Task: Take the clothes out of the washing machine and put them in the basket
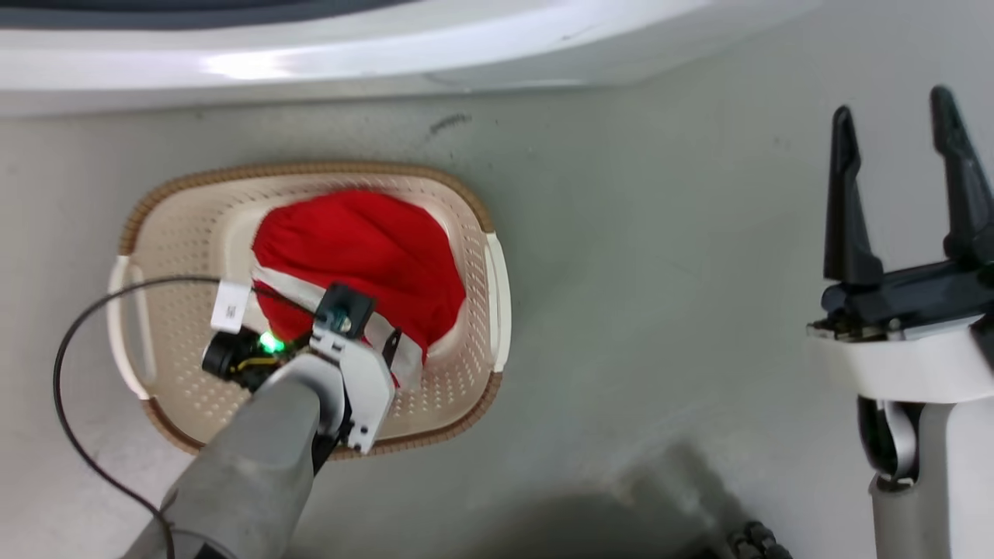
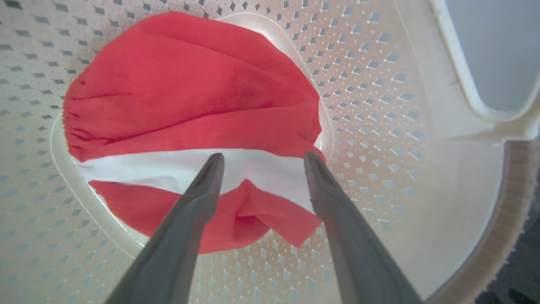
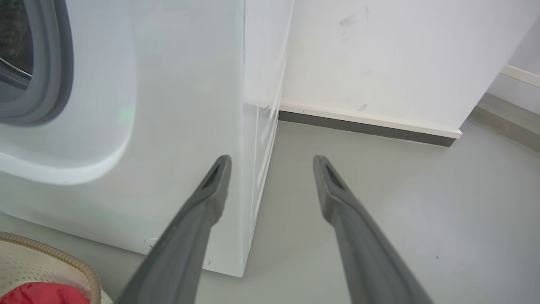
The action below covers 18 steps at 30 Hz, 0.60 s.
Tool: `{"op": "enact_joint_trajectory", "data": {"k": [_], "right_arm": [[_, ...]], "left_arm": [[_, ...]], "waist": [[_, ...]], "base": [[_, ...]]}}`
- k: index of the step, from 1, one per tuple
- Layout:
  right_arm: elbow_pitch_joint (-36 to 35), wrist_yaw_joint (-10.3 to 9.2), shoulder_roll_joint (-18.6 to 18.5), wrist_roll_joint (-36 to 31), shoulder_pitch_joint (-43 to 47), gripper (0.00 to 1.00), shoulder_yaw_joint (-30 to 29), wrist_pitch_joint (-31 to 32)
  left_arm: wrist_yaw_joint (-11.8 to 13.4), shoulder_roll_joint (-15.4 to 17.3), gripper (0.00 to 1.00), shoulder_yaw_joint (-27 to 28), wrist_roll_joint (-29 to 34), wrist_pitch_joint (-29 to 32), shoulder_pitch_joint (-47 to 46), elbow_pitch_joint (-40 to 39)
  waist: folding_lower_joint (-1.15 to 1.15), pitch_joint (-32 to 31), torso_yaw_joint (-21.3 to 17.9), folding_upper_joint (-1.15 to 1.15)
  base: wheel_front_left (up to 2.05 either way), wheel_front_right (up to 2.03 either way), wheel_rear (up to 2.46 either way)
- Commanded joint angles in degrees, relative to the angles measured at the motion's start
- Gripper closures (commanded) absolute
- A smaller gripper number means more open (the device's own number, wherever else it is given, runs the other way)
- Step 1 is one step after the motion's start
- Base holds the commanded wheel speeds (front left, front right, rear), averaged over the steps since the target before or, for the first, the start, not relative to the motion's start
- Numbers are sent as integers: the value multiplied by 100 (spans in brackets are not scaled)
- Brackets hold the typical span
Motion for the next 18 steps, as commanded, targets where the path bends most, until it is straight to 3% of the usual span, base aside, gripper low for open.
{"op": "enact_joint_trajectory", "data": {"k": [1,9,18], "right_arm": [[57,-5,8,3,106,0,24,-12],[226,-4,7,-39,522,0,80,-12],[338,-4,7,-53,872,0,129,-12]], "left_arm": [[4,-18,0,10,-58,-103,143,32],[165,-95,0,241,-235,-404,592,-144],[612,222,0,988,-155,-407,1263,-1644]], "waist": [[0,-401,101,0],[0,-1356,259,0],[0,-2111,351,0]], "base": [[0,0,0],[0,0,0],[0,0,0]]}}
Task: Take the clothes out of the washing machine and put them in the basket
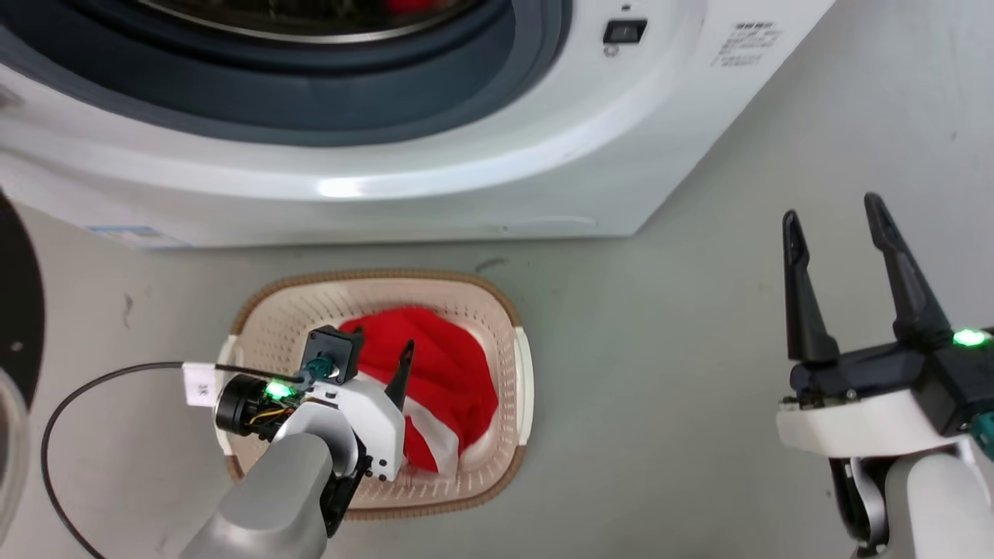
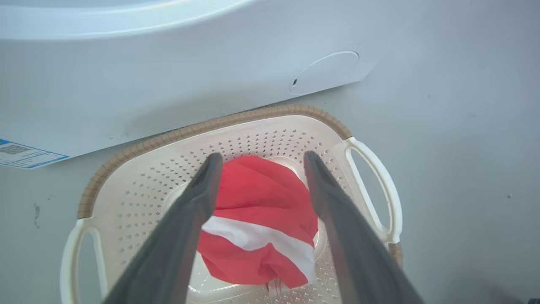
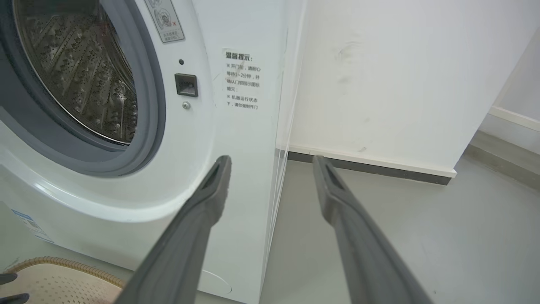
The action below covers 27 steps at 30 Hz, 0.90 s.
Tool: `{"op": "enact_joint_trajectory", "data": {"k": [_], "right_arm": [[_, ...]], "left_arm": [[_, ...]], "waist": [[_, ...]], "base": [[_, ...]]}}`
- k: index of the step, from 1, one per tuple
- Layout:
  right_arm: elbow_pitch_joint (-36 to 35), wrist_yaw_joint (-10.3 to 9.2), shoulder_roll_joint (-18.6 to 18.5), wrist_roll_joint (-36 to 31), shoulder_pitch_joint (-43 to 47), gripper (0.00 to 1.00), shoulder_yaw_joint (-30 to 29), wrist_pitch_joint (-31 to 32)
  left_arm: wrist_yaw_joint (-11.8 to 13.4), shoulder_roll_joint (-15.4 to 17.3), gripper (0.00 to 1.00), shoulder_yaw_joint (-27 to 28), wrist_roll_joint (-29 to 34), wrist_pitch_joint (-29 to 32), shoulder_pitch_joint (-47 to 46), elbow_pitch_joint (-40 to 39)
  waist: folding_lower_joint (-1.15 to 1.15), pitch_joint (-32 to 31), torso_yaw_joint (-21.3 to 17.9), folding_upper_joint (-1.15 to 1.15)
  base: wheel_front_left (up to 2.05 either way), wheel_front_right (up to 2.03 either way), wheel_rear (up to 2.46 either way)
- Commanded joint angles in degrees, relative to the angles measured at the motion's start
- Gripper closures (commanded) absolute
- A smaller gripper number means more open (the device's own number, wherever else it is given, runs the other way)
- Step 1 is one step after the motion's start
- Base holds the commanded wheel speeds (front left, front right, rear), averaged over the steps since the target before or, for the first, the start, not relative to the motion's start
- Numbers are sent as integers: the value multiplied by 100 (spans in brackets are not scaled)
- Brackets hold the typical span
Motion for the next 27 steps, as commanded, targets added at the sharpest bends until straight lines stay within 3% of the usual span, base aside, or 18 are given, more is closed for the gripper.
{"op": "enact_joint_trajectory", "data": {"k": [1,8,15,20,27], "right_arm": [[20,-4,6,4,96,0,3,-12],[116,-4,6,-10,383,0,65,-12],[107,-4,7,-5,494,0,94,-12],[79,-4,5,49,450,0,114,-12],[28,-4,7,131,233,0,185,-12]], "left_arm": [[59,32,0,72,67,-12,88,-142],[370,224,0,885,467,-14,787,-1471],[422,285,0,1644,777,-14,1012,-2374],[298,256,0,1978,911,-14,608,-2464],[53,374,0,1957,1069,97,-591,-1705]], "waist": [[1,-285,63,0],[1,-780,57,0],[1,-953,5,0],[1,-853,-79,0],[1,-425,-296,0]], "base": [[0,0,0],[0,0,0],[0,0,0],[0,0,0],[0,0,0]]}}
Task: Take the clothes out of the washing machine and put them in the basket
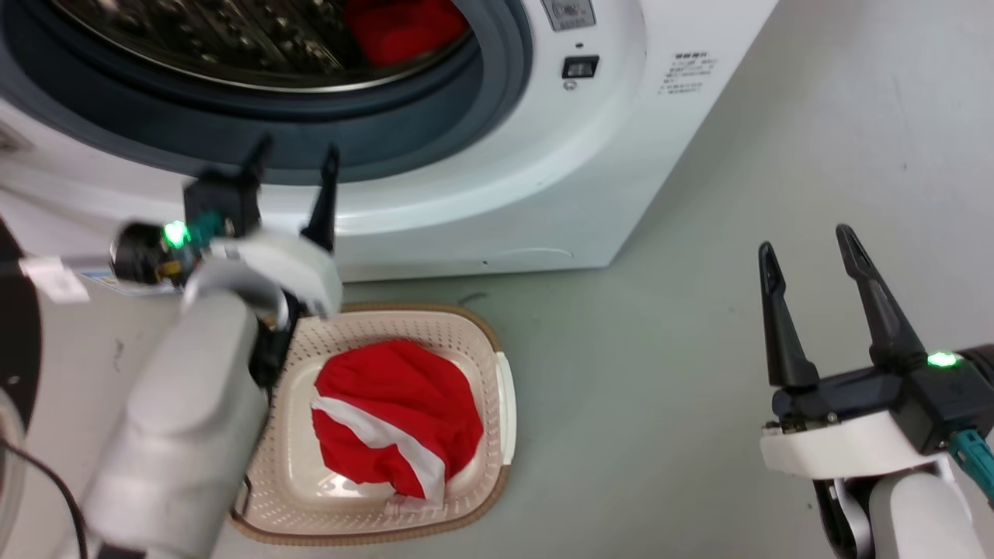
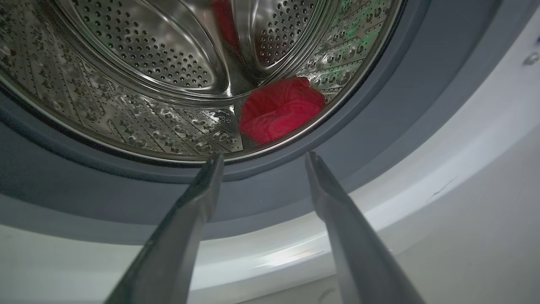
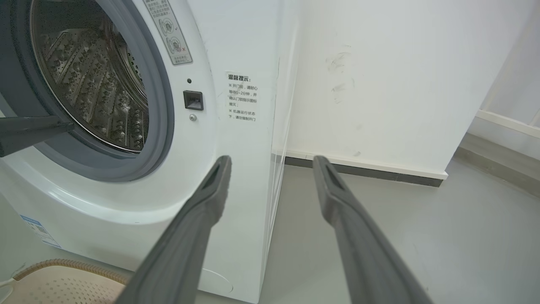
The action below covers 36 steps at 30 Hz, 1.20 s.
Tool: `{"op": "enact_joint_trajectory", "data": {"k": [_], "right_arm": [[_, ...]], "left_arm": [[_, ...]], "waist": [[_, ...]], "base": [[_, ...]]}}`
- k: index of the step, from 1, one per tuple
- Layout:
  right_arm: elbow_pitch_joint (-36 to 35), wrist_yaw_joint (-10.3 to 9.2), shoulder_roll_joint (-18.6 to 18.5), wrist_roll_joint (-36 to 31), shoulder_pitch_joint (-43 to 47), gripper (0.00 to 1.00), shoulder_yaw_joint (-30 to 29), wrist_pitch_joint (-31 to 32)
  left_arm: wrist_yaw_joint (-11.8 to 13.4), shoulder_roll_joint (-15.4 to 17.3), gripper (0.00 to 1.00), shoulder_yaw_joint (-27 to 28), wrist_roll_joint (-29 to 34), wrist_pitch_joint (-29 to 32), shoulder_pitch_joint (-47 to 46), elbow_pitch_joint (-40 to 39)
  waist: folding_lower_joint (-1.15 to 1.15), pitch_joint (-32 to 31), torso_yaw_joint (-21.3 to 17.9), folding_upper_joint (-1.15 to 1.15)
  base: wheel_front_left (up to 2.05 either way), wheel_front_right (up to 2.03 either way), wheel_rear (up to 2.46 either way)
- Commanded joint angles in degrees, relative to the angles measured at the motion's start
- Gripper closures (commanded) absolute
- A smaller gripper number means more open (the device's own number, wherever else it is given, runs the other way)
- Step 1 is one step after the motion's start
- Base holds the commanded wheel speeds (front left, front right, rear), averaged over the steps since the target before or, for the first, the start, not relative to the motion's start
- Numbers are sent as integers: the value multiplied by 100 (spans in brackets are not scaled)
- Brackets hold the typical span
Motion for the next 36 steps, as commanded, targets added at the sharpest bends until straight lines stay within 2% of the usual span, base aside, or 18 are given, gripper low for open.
{"op": "enact_joint_trajectory", "data": {"k": [1,14,23,36], "right_arm": [[-23,-4,9,54,-118,0,11,-12],[-184,-4,9,258,-734,0,13,-12],[-303,-4,10,482,-1045,0,10,-12],[-368,-4,10,757,-1228,0,32,-12]], "left_arm": [[-55,36,0,-23,27,36,-241,109],[-446,342,0,-281,330,878,-2903,1400],[-637,420,0,-390,163,1957,-4370,2179],[-680,440,0,-500,-230,3642,-5890,2952]], "waist": [[1,206,-137,0],[1,1447,-625,0],[1,2172,-905,0],[1,2824,-1199,0]], "base": [[0,0,0],[0,0,0],[0,0,0],[0,0,0]]}}
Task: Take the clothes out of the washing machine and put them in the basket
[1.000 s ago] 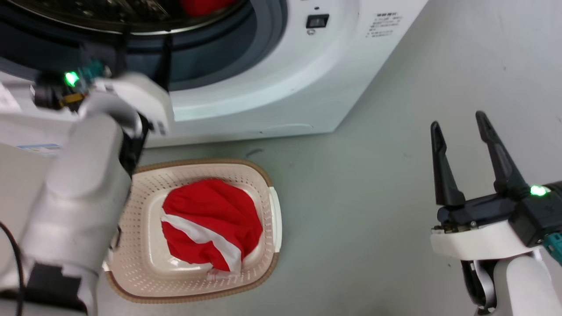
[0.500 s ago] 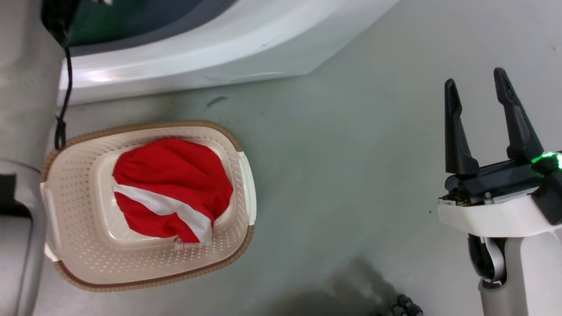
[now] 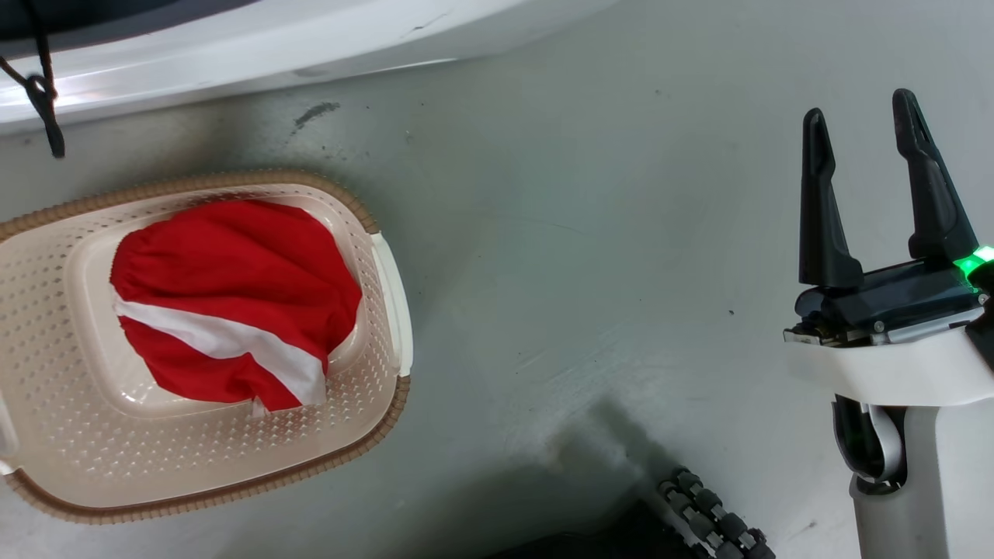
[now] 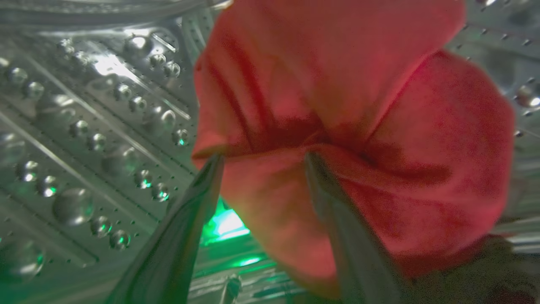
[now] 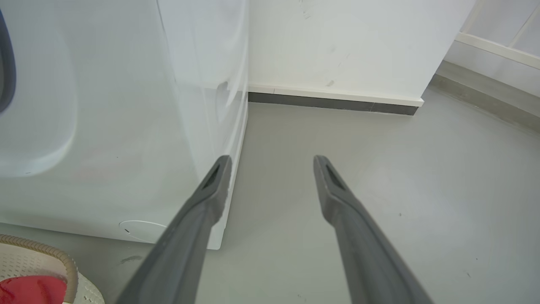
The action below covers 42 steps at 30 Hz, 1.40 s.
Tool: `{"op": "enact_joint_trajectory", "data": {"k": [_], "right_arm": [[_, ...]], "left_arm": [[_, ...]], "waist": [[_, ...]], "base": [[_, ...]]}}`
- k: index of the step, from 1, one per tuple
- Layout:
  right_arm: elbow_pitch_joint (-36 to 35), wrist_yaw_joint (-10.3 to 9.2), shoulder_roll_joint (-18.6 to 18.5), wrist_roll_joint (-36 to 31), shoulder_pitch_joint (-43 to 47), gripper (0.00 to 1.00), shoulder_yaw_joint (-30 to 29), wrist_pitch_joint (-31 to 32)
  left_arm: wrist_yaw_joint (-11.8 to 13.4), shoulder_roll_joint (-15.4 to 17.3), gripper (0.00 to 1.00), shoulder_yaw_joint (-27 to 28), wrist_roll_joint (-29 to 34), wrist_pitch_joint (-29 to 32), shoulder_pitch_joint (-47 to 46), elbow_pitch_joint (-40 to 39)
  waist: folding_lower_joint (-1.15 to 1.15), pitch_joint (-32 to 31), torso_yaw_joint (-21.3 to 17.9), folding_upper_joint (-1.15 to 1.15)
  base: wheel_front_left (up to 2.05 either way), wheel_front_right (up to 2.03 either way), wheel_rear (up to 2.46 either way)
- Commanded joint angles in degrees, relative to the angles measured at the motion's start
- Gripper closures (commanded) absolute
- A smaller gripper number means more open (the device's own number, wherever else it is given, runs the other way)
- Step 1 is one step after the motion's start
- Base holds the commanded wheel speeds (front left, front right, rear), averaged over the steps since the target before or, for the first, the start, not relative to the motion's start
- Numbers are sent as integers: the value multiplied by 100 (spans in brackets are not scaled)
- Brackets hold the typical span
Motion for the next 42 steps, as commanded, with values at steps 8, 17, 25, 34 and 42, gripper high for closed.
{"op": "enact_joint_trajectory", "data": {"k": [8,17,25,34,42], "right_arm": [[-38,-4,12,105,-131,0,8,-12],[-17,-4,12,104,-198,0,12,-12],[7,-4,12,30,-171,0,-26,-12],[75,-4,12,-233,-16,0,-109,-12],[174,-4,8,-599,217,0,-132,-12]], "left_arm": [[-7,-55,0,-245,12,483,-358,236],[-9,-59,100,-304,-48,455,-289,411],[-9,24,100,-306,-153,48,-223,363],[-5,-96,100,-381,-385,-881,244,195],[-5,-309,100,-746,-550,-1793,1154,0]], "waist": [[-1,205,-89,0],[-1,229,-122,0],[-1,110,-65,0],[-1,-416,220,0],[-1,-1089,634,0]], "base": [[0,0,0],[0,0,0],[0,0,0],[0,0,0],[0,0,0]]}}
